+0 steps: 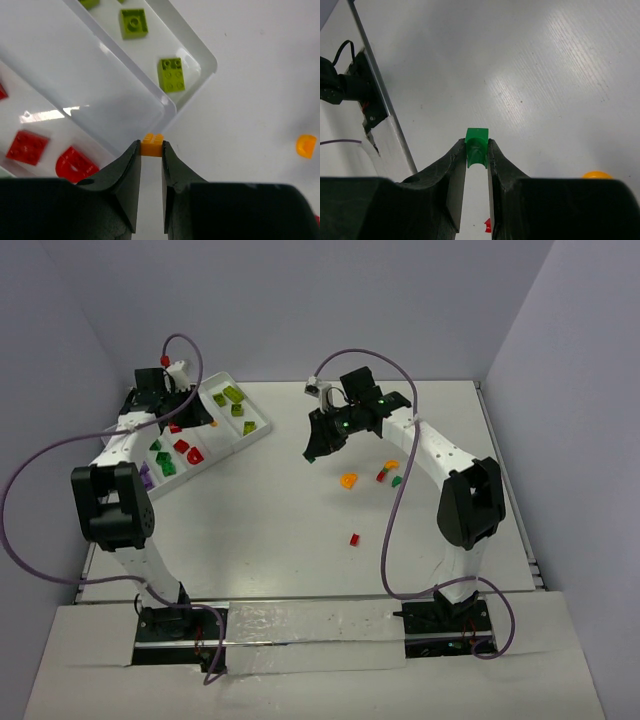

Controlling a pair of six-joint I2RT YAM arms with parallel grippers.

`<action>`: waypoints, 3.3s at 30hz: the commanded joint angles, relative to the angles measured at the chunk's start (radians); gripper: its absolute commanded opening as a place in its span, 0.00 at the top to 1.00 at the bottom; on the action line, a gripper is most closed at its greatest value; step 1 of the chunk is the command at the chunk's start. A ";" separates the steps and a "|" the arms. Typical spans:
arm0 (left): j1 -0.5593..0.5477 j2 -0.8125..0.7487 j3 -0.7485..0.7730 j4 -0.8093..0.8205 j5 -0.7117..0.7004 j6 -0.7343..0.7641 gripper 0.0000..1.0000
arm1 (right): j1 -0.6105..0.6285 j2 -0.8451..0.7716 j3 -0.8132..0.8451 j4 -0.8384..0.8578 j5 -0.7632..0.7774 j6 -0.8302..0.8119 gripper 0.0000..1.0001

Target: Sort the legos into containers by color

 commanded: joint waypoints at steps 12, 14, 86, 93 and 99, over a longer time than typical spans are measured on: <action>-0.062 0.305 0.275 0.127 -0.364 0.064 0.71 | 0.006 0.038 0.076 -0.012 0.010 0.004 1.00; -0.063 0.328 0.301 0.132 -0.378 0.065 0.65 | 0.006 0.040 0.081 -0.012 0.009 0.006 1.00; -0.526 -0.248 -0.175 0.088 -0.056 -0.123 0.45 | -0.024 -0.021 -0.290 0.637 -0.028 1.411 1.00; -0.527 -0.225 -0.163 0.097 -0.036 -0.150 0.53 | -0.021 -0.024 -0.298 0.636 -0.024 1.391 1.00; -0.527 -0.207 -0.155 0.101 -0.027 -0.165 0.76 | -0.012 -0.017 -0.282 0.616 -0.018 1.369 1.00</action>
